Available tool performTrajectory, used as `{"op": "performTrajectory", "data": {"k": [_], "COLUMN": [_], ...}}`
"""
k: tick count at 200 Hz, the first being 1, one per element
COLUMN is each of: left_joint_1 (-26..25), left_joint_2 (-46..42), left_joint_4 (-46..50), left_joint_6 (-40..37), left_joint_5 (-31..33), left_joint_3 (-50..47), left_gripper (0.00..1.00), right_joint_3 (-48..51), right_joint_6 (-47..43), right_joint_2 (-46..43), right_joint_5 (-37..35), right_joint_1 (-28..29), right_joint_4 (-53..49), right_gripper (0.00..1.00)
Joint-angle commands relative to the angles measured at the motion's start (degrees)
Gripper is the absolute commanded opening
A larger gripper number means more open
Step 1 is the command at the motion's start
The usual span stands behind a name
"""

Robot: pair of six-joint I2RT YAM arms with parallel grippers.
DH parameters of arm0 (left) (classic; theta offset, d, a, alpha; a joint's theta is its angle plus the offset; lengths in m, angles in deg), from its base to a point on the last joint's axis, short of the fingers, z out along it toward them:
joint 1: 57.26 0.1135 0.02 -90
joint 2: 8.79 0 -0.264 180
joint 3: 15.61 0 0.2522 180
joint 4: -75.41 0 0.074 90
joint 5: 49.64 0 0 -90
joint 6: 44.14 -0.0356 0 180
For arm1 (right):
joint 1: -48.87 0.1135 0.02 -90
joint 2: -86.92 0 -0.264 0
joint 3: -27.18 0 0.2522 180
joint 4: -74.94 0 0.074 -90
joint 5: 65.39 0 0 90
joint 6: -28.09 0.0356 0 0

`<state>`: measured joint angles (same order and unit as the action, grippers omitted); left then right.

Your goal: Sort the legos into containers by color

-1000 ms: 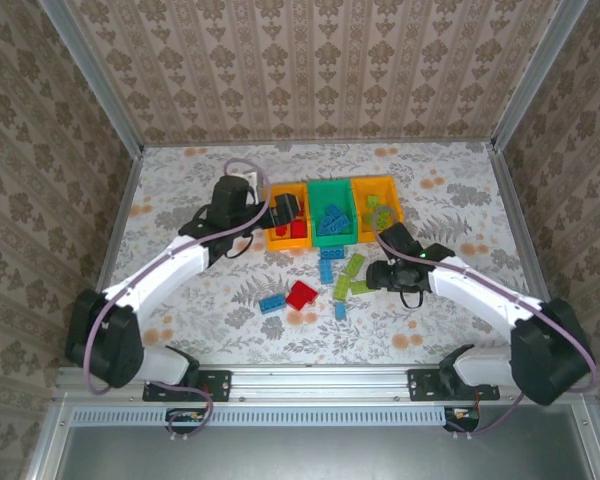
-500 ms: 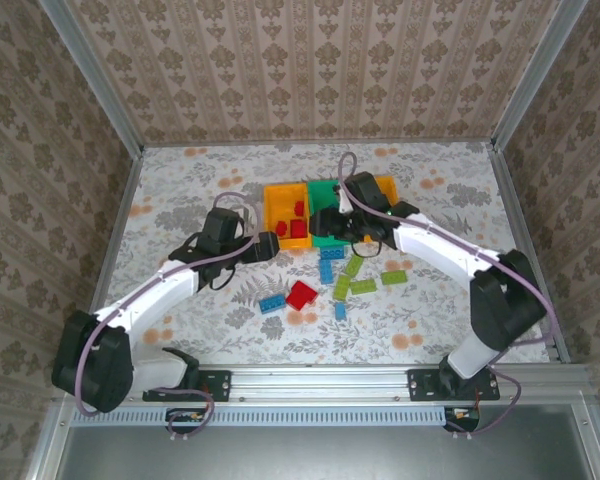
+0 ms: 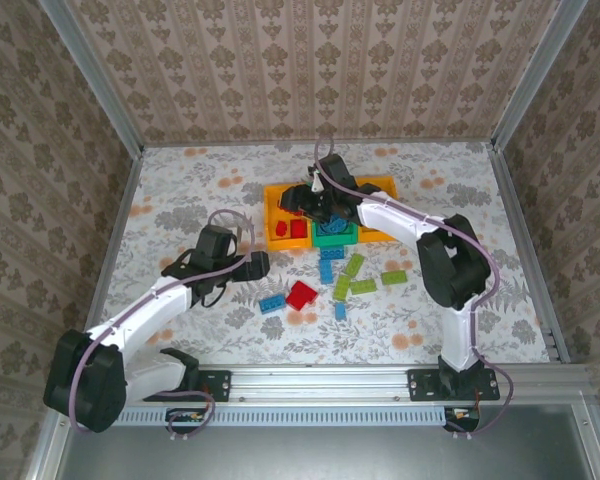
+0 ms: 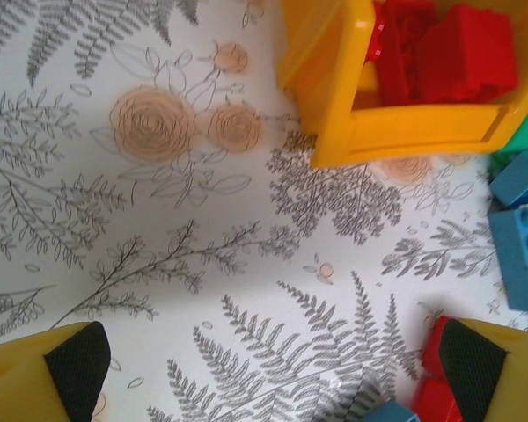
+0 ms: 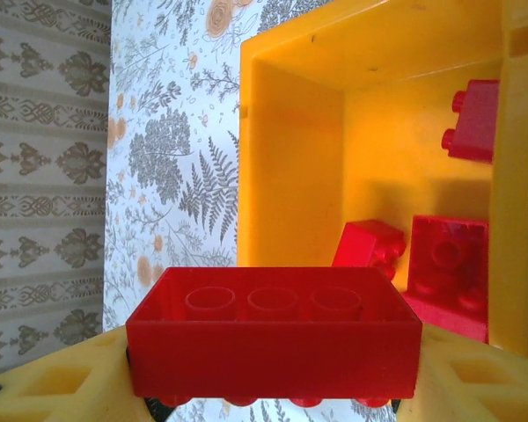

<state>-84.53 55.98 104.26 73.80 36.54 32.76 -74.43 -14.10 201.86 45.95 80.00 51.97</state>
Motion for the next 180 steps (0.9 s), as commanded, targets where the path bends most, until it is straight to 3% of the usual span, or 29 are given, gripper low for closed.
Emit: {"op": "performTrajectory", "data": {"k": [1,71,111,180], "left_joint_1": [0.5,0.7,0.8,0.8], "left_joint_2": [-2.2,-4.3,-3.6,-2.8], "left_joint_4": [1.6,2.3,1.4,0.1], "left_joint_6": [-1.8,-1.0,-0.1,0.4], "left_joint_5": [-0.7,1.9,1.1,1.5], "left_joint_3": [-0.7,-1.4,-1.5,-2.3], "left_gripper": [1.00,1.00,1.00,1.00], "right_joint_3": [-2.8,-2.3,-1.3,18.0], "right_joint_6": [2.0,-1.3,-5.8,-13.0], "right_joint_2": [1.9,0.5,-3.2,-20.5], "right_joint_5": [-0.5,-0.7,-2.1,-21.8], "right_joint_1": [0.0,0.3,1.1,8.4], "right_joint_4": [-1.1,-0.2,-3.2,-16.5], "right_gripper": [0.63,0.84,0.86,0.83]}}
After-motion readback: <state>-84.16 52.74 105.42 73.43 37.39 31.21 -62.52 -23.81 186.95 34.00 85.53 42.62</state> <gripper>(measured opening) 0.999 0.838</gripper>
